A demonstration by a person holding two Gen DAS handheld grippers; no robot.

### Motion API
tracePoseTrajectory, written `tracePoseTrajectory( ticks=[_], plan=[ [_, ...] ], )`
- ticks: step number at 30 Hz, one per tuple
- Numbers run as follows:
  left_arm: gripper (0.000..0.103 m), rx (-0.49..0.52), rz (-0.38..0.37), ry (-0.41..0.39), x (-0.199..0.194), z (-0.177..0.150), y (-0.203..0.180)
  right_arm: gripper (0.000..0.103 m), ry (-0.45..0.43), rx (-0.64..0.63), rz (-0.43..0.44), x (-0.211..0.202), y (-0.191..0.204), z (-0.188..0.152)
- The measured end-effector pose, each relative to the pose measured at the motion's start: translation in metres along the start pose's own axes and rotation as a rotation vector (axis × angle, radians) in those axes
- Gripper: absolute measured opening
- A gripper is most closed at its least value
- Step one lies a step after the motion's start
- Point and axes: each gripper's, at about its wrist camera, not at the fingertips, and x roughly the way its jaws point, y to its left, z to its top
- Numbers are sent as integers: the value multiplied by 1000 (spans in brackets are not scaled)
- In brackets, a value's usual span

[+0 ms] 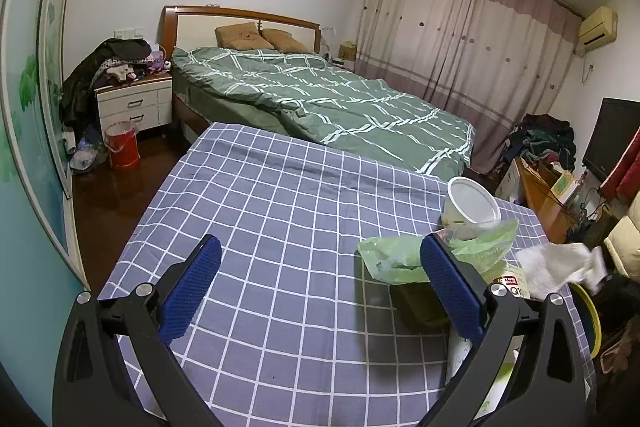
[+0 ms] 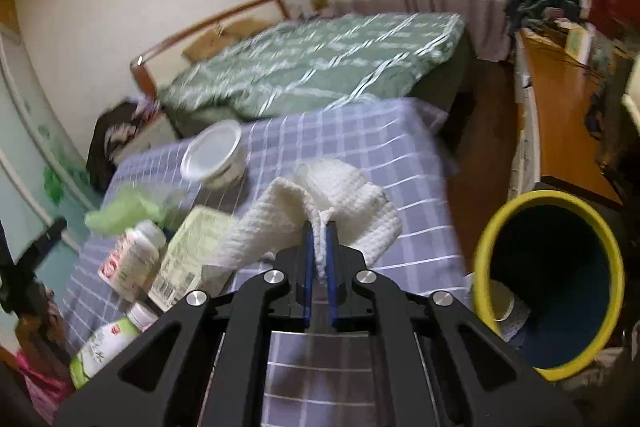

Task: Collect trash
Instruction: 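Carry the tissue over the yellow bin and open the right tool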

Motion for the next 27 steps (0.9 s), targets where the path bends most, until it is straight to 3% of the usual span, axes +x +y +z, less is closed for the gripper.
tracePoseTrajectory(
  ticks=[8, 12, 24, 26, 27],
  plan=[
    [98, 4, -2, -4, -2, 0, -1, 6, -153, 126, -142, -59, -65, 15],
    [98, 6, 0, -6, -2, 1, 0, 6, -185, 183, -226, -74, -98, 15],
    [98, 16, -5, -1, -2, 1, -1, 8, -100, 311, -382, -49, -171, -7],
    [98, 15, -8, -2, -3, 1, 0, 13, -87, 328, -394, -44, -174, -12],
    [98, 15, -9, -2, -3, 1, 0, 21, -80, 331, -400, -43, -174, -14]
  ],
)
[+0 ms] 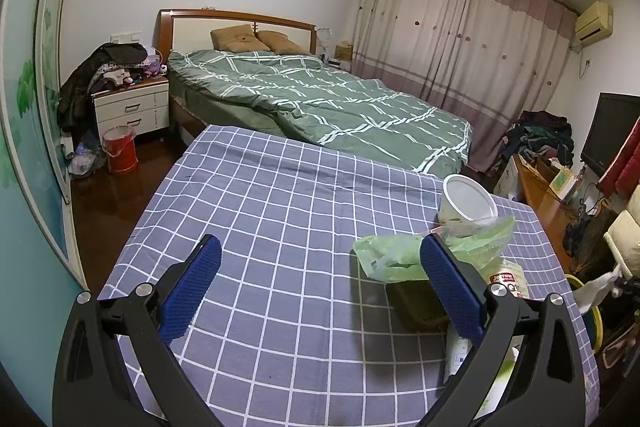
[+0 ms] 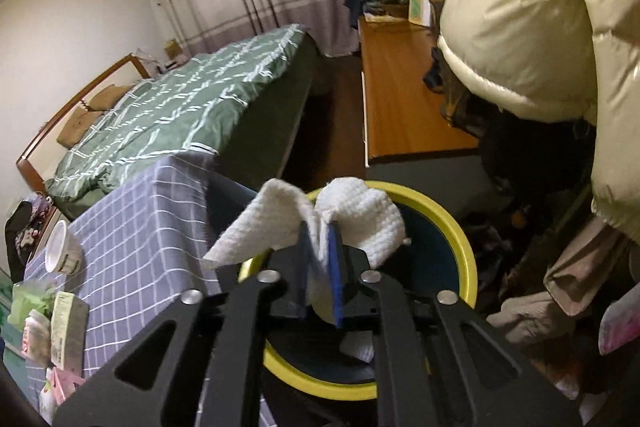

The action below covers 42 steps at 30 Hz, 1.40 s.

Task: Collect trash
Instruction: 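Carry the tissue over the yellow bin and open the right tool, then grasp the green coconut-water bottle with the left tool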

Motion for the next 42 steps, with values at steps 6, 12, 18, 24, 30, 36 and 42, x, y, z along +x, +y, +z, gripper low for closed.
tracePoseTrajectory(
  ticks=[6, 12, 18, 24, 30, 36, 42],
  plan=[
    [98, 8, -3, -4, -2, 1, -1, 33, -13, 11, -28, -5, -3, -7],
    [98, 32, -22, -6, -6, 0, -7, 36, -23, -2, 0, -18, 3, -21],
    [98, 20, -128, 22, -25, -4, -18, 39, -25, -3, 33, -36, 9, -36],
    [98, 133, -211, 32, -74, -34, -41, 39, -41, -13, 67, -48, 13, -41],
    [98, 282, -301, 122, -111, -84, -64, 39, -41, -13, 100, -51, 14, -45],
    [98, 416, -341, 193, -115, -115, -89, 39, -33, -19, 124, -52, 16, -49],
    [86, 444, -295, 275, -90, -122, -90, 40, -36, -14, 125, -53, 12, -49]
  ],
)
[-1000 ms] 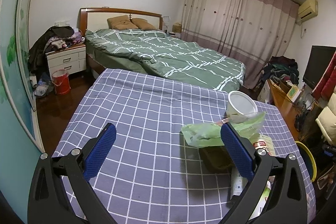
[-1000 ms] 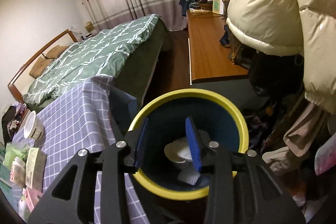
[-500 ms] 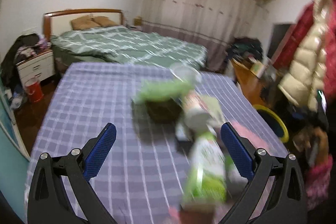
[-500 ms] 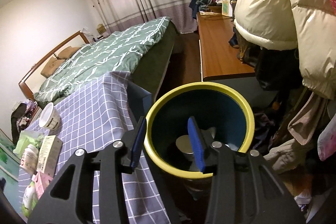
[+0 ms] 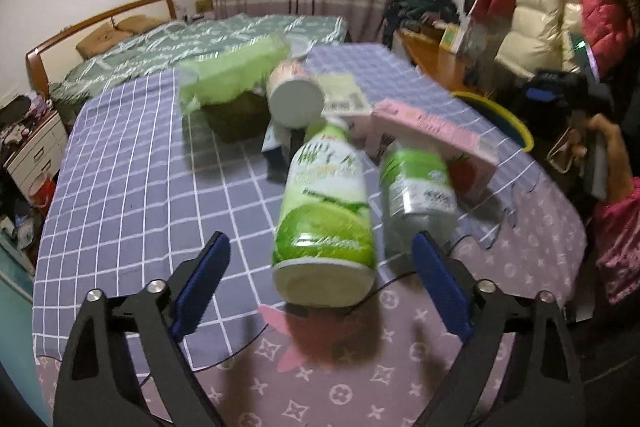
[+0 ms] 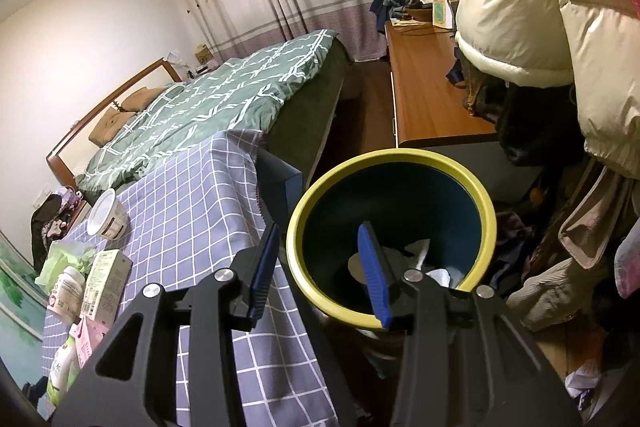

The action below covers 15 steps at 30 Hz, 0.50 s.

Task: Collect trash
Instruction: 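Grasp the green coconut-water bottle with the left tool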

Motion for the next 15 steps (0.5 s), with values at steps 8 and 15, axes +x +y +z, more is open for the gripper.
tracePoseTrajectory(
  ticks=[8, 15],
  plan=[
    [71, -23, 4, 49, 20, -2, 6, 40, 29, -6, 13, 11, 3, -4],
    [55, -36, -11, 31, 21, 2, 12, 40, 37, -14, 23, 14, 7, -6]
  ],
)
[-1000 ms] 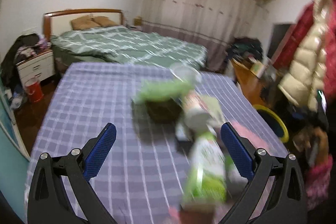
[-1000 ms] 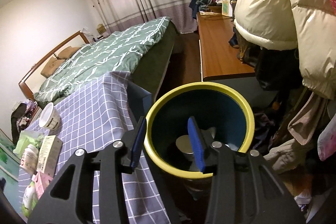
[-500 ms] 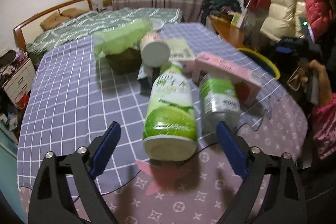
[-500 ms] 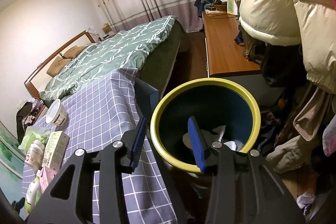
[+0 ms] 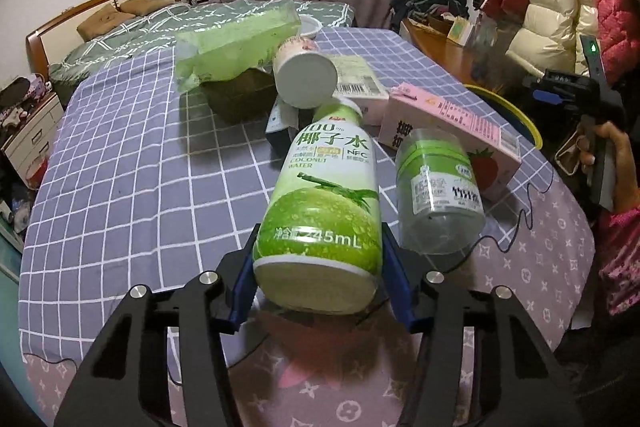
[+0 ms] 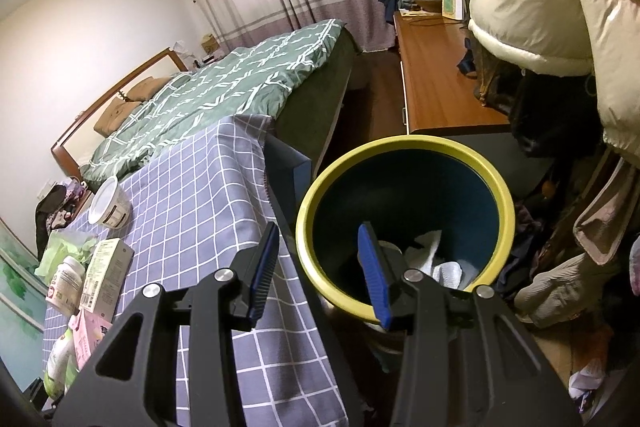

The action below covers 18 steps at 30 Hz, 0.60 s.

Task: Collect trash
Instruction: 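Grasp the green coconut-water bottle with the left tool, then lift the bottle and carry it over the yellow bin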

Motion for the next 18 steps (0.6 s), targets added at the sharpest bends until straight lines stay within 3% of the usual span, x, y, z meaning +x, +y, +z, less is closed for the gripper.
tracePoseTrajectory(
  ticks=[11, 18],
  plan=[
    [54, 71, 94, -120, -36, 42, -4, 40, -1, 0, 7, -1, -1, 0],
    [54, 44, 147, -149, -34, 74, 6, 40, 1, 2, 4, -1, -2, 0]
  ],
)
